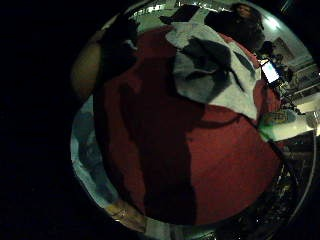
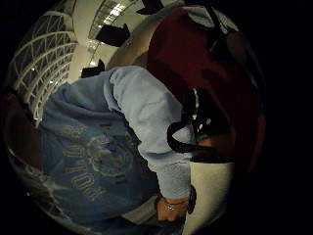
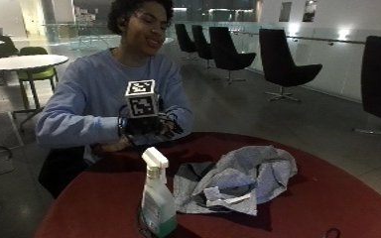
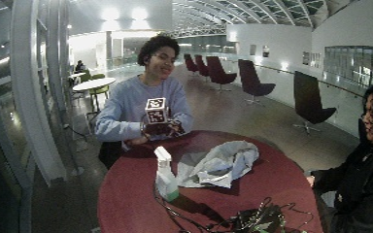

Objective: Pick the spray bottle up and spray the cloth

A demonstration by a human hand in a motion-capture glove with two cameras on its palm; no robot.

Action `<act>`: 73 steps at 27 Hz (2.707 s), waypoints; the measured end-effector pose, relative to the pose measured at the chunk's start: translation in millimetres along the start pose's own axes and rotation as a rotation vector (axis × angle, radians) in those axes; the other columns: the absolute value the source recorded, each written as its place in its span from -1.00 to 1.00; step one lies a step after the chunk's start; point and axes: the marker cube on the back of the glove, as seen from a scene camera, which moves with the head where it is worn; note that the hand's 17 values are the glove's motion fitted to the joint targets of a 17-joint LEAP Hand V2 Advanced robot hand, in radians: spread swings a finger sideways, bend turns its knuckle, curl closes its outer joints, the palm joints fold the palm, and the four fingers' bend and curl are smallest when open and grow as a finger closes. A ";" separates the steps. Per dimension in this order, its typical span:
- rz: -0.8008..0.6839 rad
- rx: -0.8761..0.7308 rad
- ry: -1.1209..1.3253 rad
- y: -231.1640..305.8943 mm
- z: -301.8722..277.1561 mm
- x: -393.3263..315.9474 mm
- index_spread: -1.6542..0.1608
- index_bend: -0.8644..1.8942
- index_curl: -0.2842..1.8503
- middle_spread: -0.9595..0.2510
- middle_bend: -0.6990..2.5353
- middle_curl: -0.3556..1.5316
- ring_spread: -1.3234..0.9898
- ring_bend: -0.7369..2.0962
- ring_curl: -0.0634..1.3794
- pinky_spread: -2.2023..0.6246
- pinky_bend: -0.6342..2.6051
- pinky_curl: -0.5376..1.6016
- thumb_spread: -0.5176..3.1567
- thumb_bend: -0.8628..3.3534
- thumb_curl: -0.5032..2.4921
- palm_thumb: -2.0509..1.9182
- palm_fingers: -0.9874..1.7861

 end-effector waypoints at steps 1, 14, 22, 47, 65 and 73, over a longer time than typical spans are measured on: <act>0.001 0.001 0.000 0.2 -0.4 0.6 0.64 -0.12 -0.63 0.57 -0.36 -0.52 0.16 -0.31 -0.85 0.63 -0.44 -0.44 -0.52 -0.41 -0.58 0.32 0.26; 0.021 -0.004 0.016 9.0 0.0 5.7 0.50 -0.13 -0.46 0.55 -0.38 -0.38 0.18 -0.34 -0.67 0.69 -0.48 -0.31 -0.25 -0.42 -0.49 0.38 0.24; 0.021 -0.013 0.019 9.2 1.8 3.6 0.48 -0.16 -0.42 0.55 -0.40 -0.34 0.18 -0.35 -0.64 0.70 -0.49 -0.29 -0.18 -0.44 -0.46 0.39 0.24; 0.006 -0.023 0.019 7.1 2.8 -2.3 0.47 -0.19 -0.35 0.55 -0.42 -0.25 0.18 -0.36 -0.61 0.71 -0.51 -0.26 -0.13 -0.51 -0.38 0.42 0.24; 0.015 -0.023 0.045 8.2 -1.2 0.9 0.46 -0.21 -0.33 0.55 -0.43 -0.22 0.18 -0.35 -0.59 0.71 -0.51 -0.25 -0.11 -0.56 -0.35 0.44 0.24; 0.043 0.004 0.036 14.0 -2.6 5.4 0.46 -0.21 -0.32 0.55 -0.44 -0.22 0.18 -0.36 -0.59 0.71 -0.51 -0.25 -0.11 -0.57 -0.34 0.45 0.24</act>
